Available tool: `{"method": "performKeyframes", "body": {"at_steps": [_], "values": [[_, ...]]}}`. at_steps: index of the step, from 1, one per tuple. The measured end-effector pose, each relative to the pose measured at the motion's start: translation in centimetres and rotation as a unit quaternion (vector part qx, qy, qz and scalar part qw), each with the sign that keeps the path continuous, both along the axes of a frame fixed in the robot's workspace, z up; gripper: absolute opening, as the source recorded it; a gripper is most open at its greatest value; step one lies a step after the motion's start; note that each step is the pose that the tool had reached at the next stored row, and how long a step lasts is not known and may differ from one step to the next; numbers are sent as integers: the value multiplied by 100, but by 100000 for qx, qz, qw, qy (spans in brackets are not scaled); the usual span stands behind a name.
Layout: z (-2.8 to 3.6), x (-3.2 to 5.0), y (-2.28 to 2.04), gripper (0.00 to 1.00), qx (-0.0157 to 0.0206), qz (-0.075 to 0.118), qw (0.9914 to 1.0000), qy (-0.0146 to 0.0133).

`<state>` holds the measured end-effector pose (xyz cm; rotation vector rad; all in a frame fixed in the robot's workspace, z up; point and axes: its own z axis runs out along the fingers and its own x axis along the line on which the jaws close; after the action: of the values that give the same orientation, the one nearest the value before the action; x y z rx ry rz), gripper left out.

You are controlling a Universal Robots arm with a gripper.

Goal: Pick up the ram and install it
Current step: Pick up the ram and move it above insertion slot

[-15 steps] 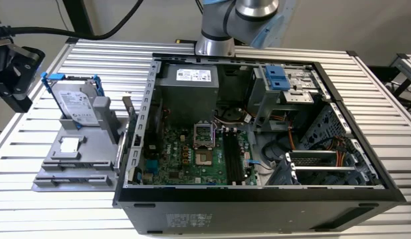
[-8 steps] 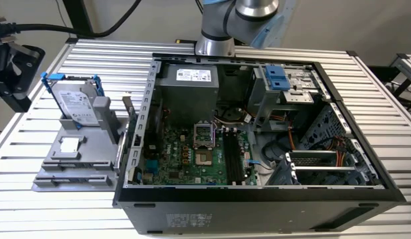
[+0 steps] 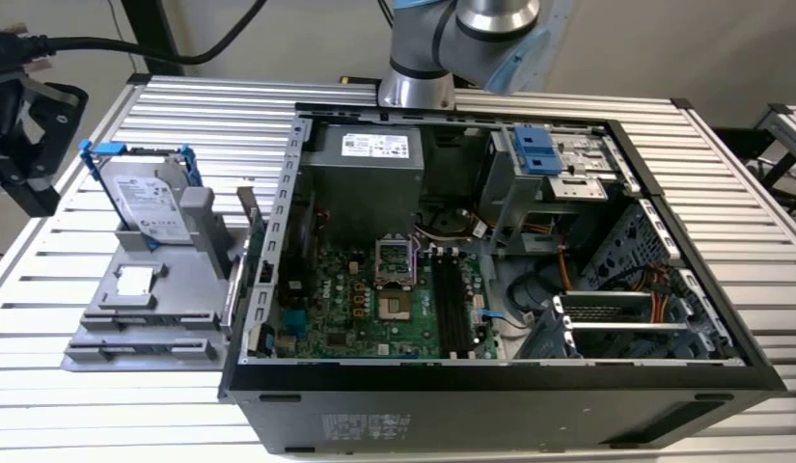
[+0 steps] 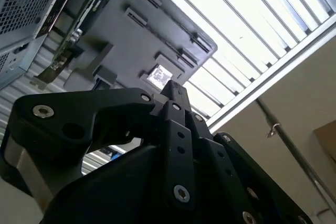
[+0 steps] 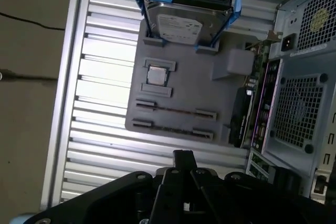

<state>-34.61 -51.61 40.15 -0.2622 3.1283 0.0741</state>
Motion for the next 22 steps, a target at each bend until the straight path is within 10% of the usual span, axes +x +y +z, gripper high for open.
{"method": "performKeyframes", "body": {"at_steps": [7,11,17,22], "values": [[-1,0,5,0,5,3413,99942,-6],[0,-1,7,0,0,6833,99766,0],[-1,-1,7,0,1,12235,99249,-4],[-1,0,7,0,1,16736,98590,-3]]}}
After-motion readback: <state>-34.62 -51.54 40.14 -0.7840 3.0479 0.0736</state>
